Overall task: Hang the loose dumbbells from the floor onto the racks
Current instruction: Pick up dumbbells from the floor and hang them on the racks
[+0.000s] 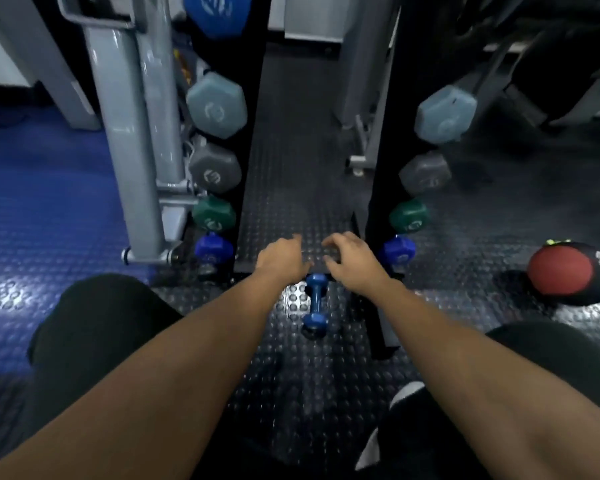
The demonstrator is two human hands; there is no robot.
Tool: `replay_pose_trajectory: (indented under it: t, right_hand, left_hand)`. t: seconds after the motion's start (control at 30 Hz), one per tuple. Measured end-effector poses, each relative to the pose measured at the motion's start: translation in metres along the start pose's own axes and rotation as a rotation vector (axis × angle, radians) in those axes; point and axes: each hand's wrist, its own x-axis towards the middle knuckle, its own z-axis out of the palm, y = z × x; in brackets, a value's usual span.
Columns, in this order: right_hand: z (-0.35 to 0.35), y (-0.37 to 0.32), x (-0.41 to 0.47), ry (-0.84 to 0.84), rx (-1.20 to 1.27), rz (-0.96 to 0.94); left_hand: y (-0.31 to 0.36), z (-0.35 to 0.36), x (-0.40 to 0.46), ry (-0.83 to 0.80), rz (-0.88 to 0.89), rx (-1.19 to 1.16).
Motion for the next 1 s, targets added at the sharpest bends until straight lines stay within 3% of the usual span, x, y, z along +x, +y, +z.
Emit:
replay_pose_trajectory:
  t: [0.33, 1.0]
  right_hand:
    - [0.083, 0.059, 0.017, -0.223, -0.012, 0.202]
    - [0.188, 0.147, 0.064, -0.3, 0.06, 0.354]
  left_hand:
    - [-0.034, 0.091, 0.024, -0.183, -0.099, 0.008]
    - [-0.052, 0.226, 0.085, -0.405, -0.156, -0.169]
